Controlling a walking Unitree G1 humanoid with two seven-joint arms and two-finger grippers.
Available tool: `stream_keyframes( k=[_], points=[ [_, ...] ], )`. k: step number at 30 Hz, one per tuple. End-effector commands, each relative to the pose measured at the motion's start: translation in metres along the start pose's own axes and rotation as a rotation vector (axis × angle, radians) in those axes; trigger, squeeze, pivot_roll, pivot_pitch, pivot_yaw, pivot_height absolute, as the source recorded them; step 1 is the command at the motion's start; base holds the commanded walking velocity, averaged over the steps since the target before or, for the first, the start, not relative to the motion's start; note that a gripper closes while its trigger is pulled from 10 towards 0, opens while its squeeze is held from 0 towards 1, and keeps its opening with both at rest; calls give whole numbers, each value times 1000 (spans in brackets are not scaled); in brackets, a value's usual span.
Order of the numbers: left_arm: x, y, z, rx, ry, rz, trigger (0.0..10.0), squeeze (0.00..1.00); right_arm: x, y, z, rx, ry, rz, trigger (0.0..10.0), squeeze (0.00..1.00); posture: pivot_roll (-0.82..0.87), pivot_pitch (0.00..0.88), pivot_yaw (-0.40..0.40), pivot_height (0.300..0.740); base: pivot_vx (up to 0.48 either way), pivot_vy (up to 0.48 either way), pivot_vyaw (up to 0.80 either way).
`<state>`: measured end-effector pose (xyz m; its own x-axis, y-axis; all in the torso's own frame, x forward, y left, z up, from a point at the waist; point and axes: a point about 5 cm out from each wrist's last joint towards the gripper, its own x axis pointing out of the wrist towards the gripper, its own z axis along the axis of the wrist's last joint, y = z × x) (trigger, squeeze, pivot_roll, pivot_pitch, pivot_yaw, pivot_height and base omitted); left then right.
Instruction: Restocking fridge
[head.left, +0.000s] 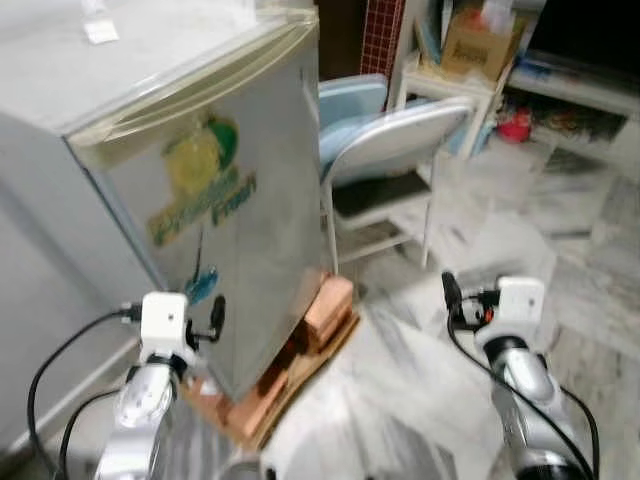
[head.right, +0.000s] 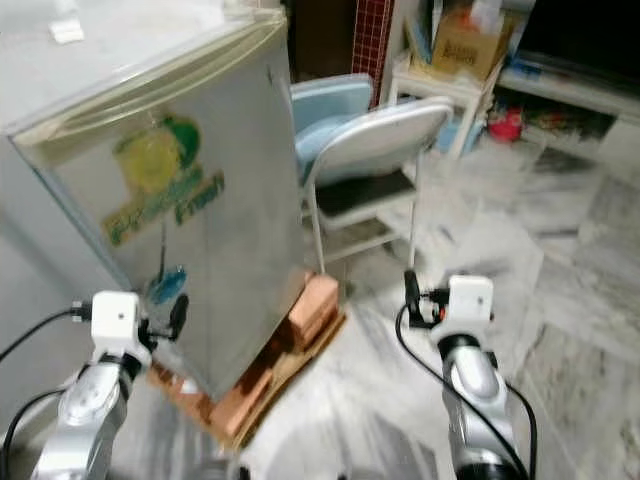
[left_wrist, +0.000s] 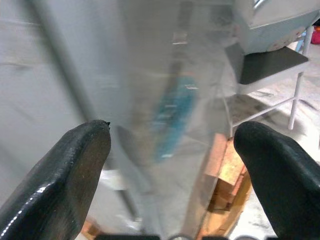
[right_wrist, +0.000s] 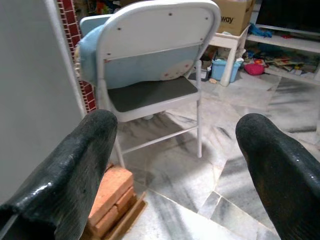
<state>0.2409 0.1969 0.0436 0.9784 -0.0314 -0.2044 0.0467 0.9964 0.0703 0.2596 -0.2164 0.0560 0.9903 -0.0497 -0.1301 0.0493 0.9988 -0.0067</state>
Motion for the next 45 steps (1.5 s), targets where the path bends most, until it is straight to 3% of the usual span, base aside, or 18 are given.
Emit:
stream_keyframes(
  k=[1, 7, 33, 45],
  points=[
    [-1, 6, 1, 18, 0, 11, 10000, 0, 2, 6, 1, 5, -4, 23, 10000, 0, 8, 0, -16, 740, 0, 472, -800],
    [-2, 6, 1, 21, -2, 10, 10000, 0, 4, 8, 2, 4, -5, 29, 10000, 0, 10, 0, -18, 740, 0, 454, -800],
    [-6, 1, 2, 7, -22, -35, 10000, 0, 7, 12, 2, 4, -5, 42, 10000, 0, 13, 0, -17, 740, 0, 0, -725],
    [-5, -2, 3, 11, -22, -44, 10000, 0, 7, 12, 2, 1, -3, 44, 10000, 0, 18, 0, -22, 740, 0, 0, -123]
  ],
)
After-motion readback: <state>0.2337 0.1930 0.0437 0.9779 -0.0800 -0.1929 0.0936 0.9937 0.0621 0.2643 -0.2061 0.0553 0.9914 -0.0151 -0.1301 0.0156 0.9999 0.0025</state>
